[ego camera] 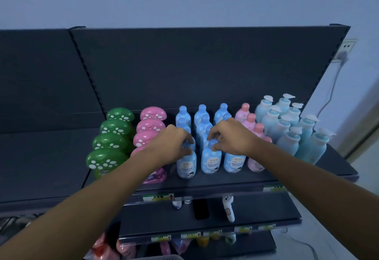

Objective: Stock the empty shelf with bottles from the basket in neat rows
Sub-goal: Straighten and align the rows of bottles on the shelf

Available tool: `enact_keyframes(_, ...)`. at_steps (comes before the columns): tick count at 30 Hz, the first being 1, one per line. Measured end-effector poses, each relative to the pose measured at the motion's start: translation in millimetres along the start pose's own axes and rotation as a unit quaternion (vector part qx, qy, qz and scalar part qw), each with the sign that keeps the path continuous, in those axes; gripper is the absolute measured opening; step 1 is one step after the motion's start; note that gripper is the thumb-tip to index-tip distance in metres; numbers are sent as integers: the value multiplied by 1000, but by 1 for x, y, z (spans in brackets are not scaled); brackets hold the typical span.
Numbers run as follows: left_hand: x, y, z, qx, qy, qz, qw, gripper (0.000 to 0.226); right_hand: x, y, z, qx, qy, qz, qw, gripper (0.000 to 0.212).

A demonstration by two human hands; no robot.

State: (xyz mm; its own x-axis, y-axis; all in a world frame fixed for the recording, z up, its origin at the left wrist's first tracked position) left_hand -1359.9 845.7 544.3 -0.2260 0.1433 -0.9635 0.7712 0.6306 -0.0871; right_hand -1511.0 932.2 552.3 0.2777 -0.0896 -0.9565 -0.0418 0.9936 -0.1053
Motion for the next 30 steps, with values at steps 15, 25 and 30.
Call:
enact_keyframes(15, 3, -4, 5, -29, 11, -12, 999, 37, -3, -2, -4, -1, -20, 0, 1000, 26)
enact_keyframes(25, -31, -18, 5, -55, 18, -63, 996, 18, -17, -15, -8, -17, -54, -1, 998, 21)
enact_keyframes(30, -25, -41, 10, -79, -5, -5, 997, 36, -25, -41, -23, 3, -30, -34, 999, 30)
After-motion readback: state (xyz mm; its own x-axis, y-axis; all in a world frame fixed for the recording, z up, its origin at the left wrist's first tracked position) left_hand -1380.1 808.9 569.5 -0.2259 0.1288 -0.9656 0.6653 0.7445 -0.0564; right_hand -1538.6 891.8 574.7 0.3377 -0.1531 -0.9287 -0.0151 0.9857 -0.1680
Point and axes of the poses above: each hand's wrist, its own y-axis away from the middle knuckle, its own x-axis out of the palm, z = x × y, the point moved 6 cm from there along -y, towards the middle knuckle, and after that the axes turned 10 degrees about -x, right-handed, at the moved point
